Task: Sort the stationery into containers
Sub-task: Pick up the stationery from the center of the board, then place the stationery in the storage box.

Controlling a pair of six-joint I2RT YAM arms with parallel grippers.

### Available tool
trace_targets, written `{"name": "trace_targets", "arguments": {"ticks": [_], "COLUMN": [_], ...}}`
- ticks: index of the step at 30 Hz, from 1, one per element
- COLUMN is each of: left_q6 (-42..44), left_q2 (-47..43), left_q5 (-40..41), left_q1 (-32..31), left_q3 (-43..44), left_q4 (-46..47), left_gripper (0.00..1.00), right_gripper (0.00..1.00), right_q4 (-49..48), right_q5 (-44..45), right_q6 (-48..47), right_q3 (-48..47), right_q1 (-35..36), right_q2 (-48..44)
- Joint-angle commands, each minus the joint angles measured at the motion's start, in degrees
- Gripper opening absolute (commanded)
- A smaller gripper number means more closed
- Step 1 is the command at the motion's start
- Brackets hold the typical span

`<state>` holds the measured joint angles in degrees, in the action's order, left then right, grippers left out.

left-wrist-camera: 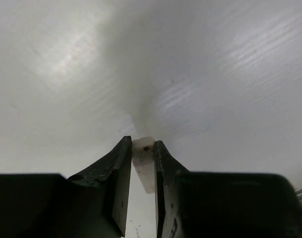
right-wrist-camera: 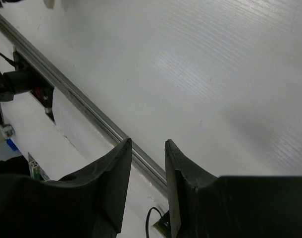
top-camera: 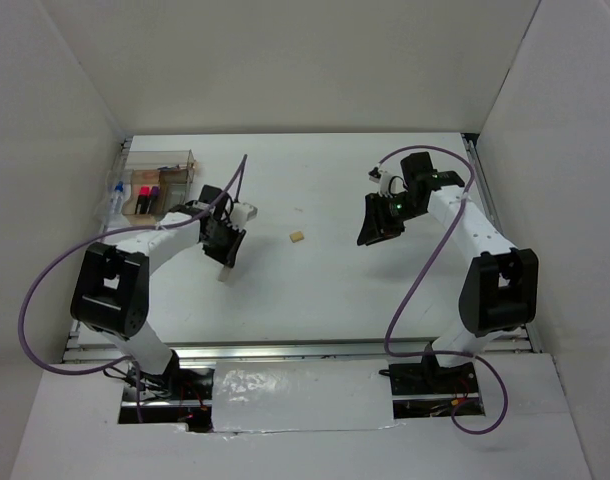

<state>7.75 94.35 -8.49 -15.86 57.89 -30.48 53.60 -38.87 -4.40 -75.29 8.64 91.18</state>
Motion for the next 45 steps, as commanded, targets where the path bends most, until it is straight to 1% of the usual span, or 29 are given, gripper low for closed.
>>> {"name": "trace_targets", "arguments": {"ticks": [1,3,4,6,7,9,10,12,13,16,18,21,26,29,30,32,33,34,35,37,38,40,41,43,45], "left_q6": [2.27,2.97,3.06,3.41,3.59,3.94,4.20,4.47,4.21,4.29,4.82,5.34,7.01,7.63,7.55,7.54,7.28,7.19,6.76,6.49,6.66,7.01,7.37,7.72,8.68], "left_q2": [-3.64,-2.86,-2.24,0.22,1.44,5.83,9.42,13.04,16.36,20.69,23.68,25.97,27.03,27.38,27.47,27.82,28.00,28.00,27.91,27.39,27.04,25.28,24.58,21.94,19.14], "left_q5": [-2.32,-2.32,-2.49,-2.49,-2.15,-1.44,-1.35,-1.09,-1.09,-1.00,-0.13,0.41,1.55,2.07,2.08,1.64,1.37,0.33,-0.12,-1.35,-2.05,-3.63,-4.68,-6.88,-10.03], "left_q1": [2.05,3.20,4.94,8.10,9.17,12.41,13.47,15.67,17.42,20.16,21.48,23.06,24.47,24.91,25.08,25.70,26.05,26.31,26.75,26.84,26.67,25.88,25.44,22.99,20.79], "left_q3": [8.88,12.75,16.69,21.01,25.65,30.68,35.84,40.96,45.34,52.56,55.30,56.54,55.14,52.95,52.51,52.15,52.15,52.24,52.33,52.68,52.94,53.03,53.03,51.72,50.22], "left_q4": [0.43,-0.37,-0.46,-0.72,-0.72,-0.72,-0.90,-1.42,-1.60,-1.78,-0.91,0.59,2.09,2.35,2.44,2.18,2.00,1.92,2.00,1.92,2.09,2.79,2.62,3.05,2.97], "left_gripper": [0.01,0.01,0.00,0.00,0.00,0.00,0.00,0.00,0.00,0.00,0.00,0.01,0.02,0.08,0.23,0.32,0.42,0.47,0.55,0.63,0.68,0.71,0.71,0.71,0.66], "right_gripper": [0.40,0.40,0.40,0.40,0.40,0.40,0.40,0.40,0.40,0.40,0.40,0.40,0.40,0.41,0.41,0.43,0.43,0.43,0.44,0.44,0.44,0.44,0.44,0.44,0.44], "right_q4": [0.27,0.10,0.10,0.10,0.10,0.10,0.10,0.18,0.18,0.10,-0.17,0.27,0.62,0.80,0.80,0.80,0.89,0.89,0.89,0.89,0.80,0.80,0.80,0.63,0.45], "right_q5": [-1.38,-1.29,-1.29,-1.21,-1.21,-1.21,-1.03,-1.12,-0.77,-0.51,-0.41,-0.15,-0.06,0.11,0.20,0.37,0.46,0.38,0.55,0.73,0.73,0.90,0.90,0.99,1.34], "right_q6": [-0.69,-0.69,-0.69,-0.69,-0.69,-0.69,-0.78,-0.78,-0.69,-0.78,-0.78,-0.87,-0.78,-0.78,-0.78,-0.96,-0.87,-0.78,-0.78,-0.69,-0.69,-0.61,-0.61,-0.52,-0.34], "right_q3": [-1.00,-1.09,-1.00,-0.92,-0.91,-0.92,-0.91,-1.00,-0.92,-0.30,0.05,-0.21,-0.83,-1.00,-1.09,-1.09,-1.09,-1.00,-1.09,-1.18,-1.18,-1.18,-1.27,-1.18,-1.00], "right_q1": [0.41,0.50,0.50,0.76,0.76,0.85,0.85,0.94,1.02,1.11,1.11,1.02,1.11,1.20,1.29,1.37,1.38,1.55,1.64,1.73,1.73,1.90,1.90,2.08,1.99], "right_q2": [0.76,0.93,0.85,0.93,0.93,1.02,1.11,1.20,1.20,0.85,0.41,0.58,0.93,1.11,1.11,1.11,0.93,0.85,0.85,0.76,0.76,0.67,0.76,0.58,0.49]}}
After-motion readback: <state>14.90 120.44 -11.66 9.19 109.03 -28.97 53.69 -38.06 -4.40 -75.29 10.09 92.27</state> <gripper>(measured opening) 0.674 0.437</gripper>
